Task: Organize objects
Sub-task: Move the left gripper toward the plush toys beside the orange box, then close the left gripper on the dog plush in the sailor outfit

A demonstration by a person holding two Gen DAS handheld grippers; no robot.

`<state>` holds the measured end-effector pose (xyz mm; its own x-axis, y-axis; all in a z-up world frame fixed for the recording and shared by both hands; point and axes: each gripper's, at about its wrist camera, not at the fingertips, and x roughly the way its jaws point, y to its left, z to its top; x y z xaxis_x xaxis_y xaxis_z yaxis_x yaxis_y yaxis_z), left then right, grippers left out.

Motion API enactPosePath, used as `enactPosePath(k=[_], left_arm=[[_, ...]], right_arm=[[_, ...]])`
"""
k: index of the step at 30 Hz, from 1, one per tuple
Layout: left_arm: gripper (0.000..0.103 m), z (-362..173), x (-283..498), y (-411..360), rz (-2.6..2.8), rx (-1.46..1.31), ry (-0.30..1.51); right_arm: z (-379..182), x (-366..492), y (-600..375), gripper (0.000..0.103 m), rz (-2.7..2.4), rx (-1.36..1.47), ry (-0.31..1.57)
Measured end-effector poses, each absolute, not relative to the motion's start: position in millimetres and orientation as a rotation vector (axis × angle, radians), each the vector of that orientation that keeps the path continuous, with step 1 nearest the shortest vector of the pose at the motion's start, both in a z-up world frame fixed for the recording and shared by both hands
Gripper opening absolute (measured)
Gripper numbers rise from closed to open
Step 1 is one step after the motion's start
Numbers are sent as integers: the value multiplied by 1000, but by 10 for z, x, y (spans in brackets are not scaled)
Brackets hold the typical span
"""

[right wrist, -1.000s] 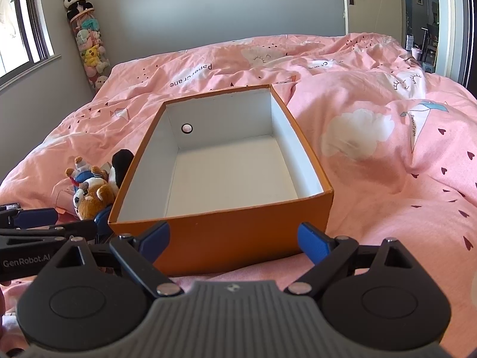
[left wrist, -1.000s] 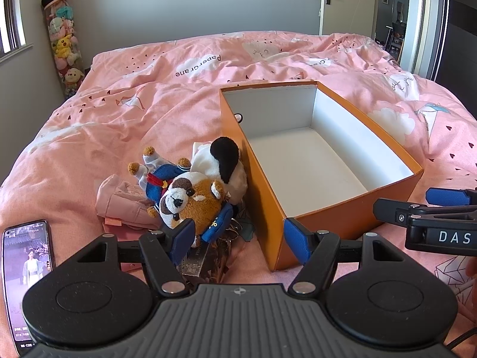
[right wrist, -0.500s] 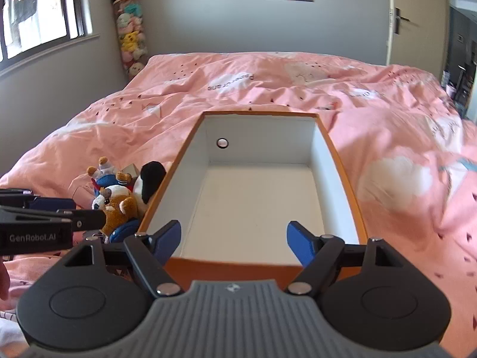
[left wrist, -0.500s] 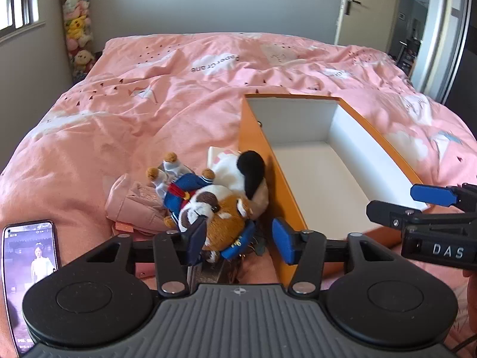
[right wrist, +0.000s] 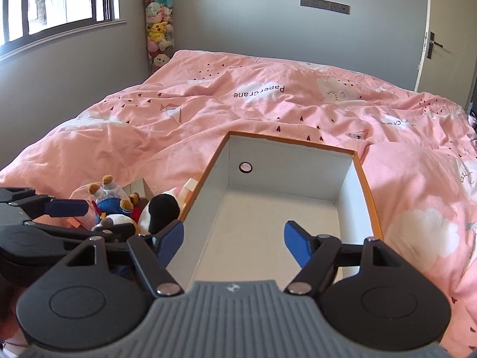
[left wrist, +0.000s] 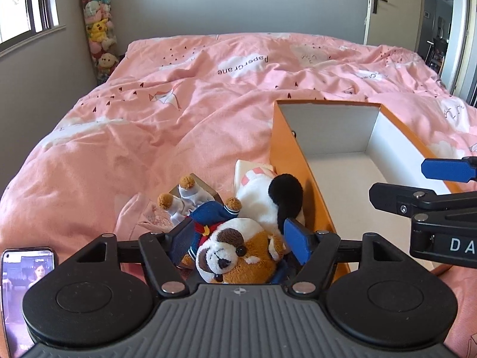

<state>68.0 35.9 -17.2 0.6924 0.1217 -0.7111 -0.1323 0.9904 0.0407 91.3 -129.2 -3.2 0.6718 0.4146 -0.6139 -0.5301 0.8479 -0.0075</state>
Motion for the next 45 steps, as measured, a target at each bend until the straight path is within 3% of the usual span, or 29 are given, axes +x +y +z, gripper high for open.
enactPosePath(k=[4, 16, 19, 20, 21, 25, 28, 34, 39, 45], left_arm=[[80, -294, 785, 346, 152, -4, 830], [93, -409, 985, 282, 149, 44, 838], [75, -361, 948, 382, 129, -1, 824], [60, -341, 936, 425, 143, -8, 818], [60, -327, 929, 480, 140, -22, 820], [61, -291, 909, 711, 100, -101, 839], [61, -280, 893, 797, 92, -120, 841], [63, -253, 864, 1062, 87, -250, 882], [74, -295, 870, 1256, 86, -377, 956], [78, -365, 943, 1307, 66, -439, 1053]], right_arm=[[-76, 979, -1255, 76, 536, -201, 645], [-103, 1120, -1242, 76, 565, -222, 663], [-67, 1155, -1198, 76, 605, -237, 661], [-53, 1162, -1173, 75, 623, -249, 660], [-38, 1170, -1146, 74, 639, -262, 658], [21, 1202, -990, 63, 728, -328, 661], [33, 1248, -829, 61, 801, -389, 682], [-39, 1255, -465, 61, 960, -631, 697], [-178, 1323, -251, 62, 1039, -810, 715], [-330, 1449, -16, 62, 1106, -948, 768]])
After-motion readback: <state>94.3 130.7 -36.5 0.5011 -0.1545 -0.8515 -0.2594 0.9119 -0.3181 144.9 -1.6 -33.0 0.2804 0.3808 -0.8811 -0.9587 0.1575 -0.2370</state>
